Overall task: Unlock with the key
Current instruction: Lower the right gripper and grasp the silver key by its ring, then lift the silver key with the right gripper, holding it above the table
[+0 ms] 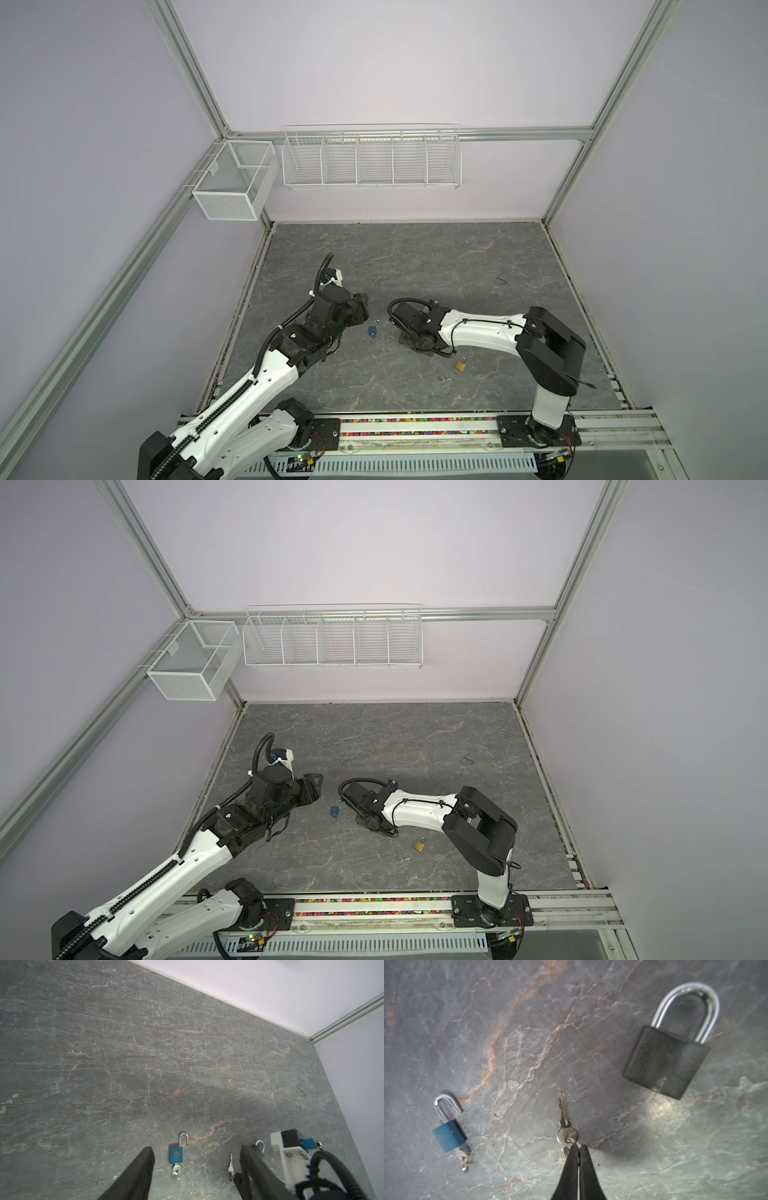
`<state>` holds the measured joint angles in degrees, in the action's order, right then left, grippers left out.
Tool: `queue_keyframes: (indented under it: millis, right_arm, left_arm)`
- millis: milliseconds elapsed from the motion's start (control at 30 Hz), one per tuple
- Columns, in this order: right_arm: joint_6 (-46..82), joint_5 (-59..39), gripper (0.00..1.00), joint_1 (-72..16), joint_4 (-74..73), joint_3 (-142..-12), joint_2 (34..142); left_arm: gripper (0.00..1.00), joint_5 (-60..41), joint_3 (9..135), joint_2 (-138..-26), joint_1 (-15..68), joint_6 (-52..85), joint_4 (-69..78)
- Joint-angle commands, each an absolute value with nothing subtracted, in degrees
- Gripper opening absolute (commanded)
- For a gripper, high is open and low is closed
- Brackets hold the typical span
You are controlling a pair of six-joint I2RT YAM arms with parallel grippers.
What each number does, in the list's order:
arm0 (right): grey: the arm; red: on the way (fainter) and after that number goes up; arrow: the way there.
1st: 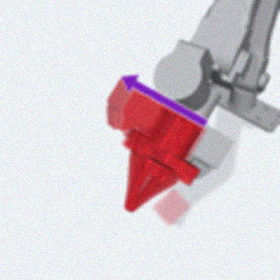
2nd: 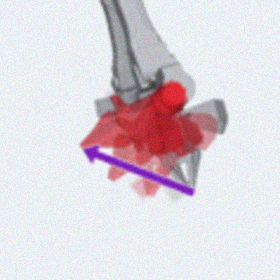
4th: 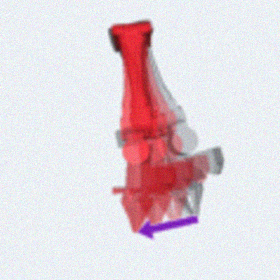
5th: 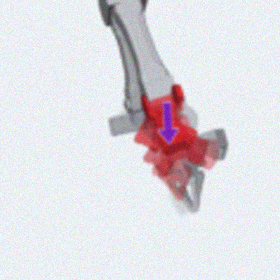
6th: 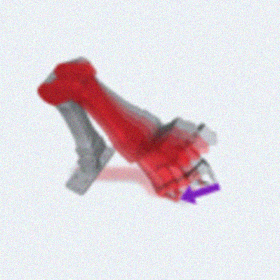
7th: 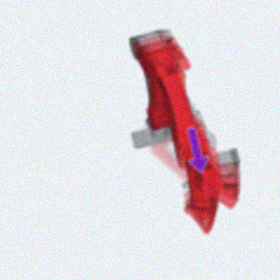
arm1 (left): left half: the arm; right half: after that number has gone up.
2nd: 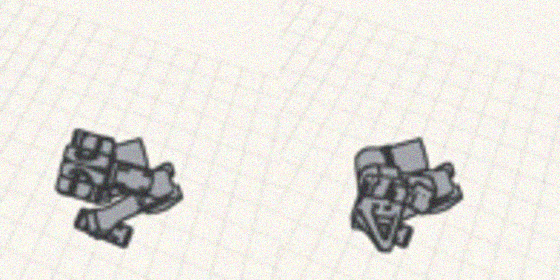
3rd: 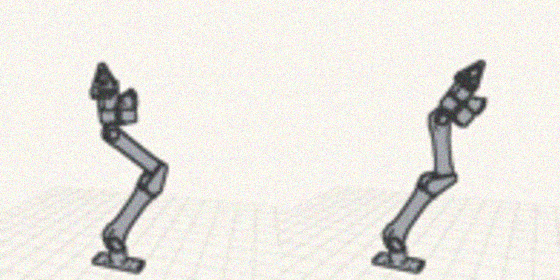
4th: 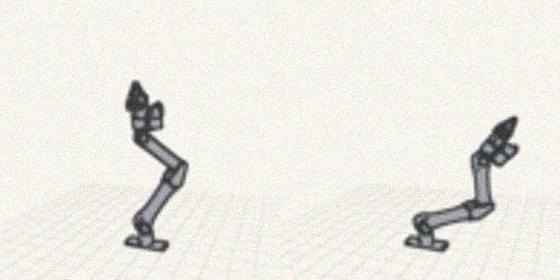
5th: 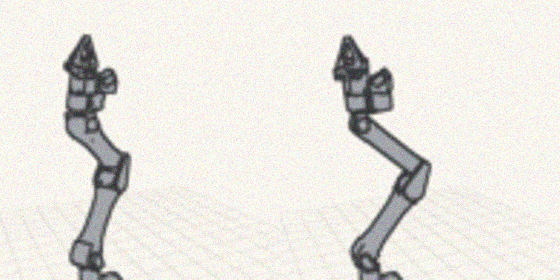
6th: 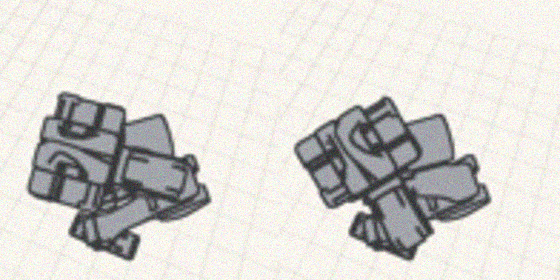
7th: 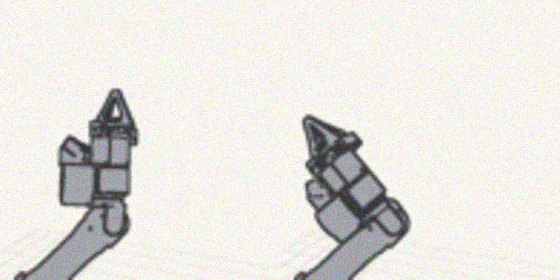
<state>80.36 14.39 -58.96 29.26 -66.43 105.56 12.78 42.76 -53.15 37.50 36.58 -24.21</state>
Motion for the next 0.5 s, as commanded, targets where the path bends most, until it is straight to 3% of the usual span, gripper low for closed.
queue_keyframes:
  millis: [0,333,467]
  right_arm:
    - [75.88,16.41,0.06,-58.54,31.59,-66.61,102.85]
    - [63.01,10.03,0.06,-56.55,25.78,-62.89,99.46]
    - [58.33,7.39,0.06,-56.07,29.04,-65.48,102.34]
  left_arm:
    - [0.66,9.93,43.01,-52.73,37.27,39.23,-23.76]
    - [0.66,-0.92,41.89,-54.42,37.27,49.57,-20.91]
    - [0.65,-0.56,41.57,-54.37,37.27,50.49,-21.60]
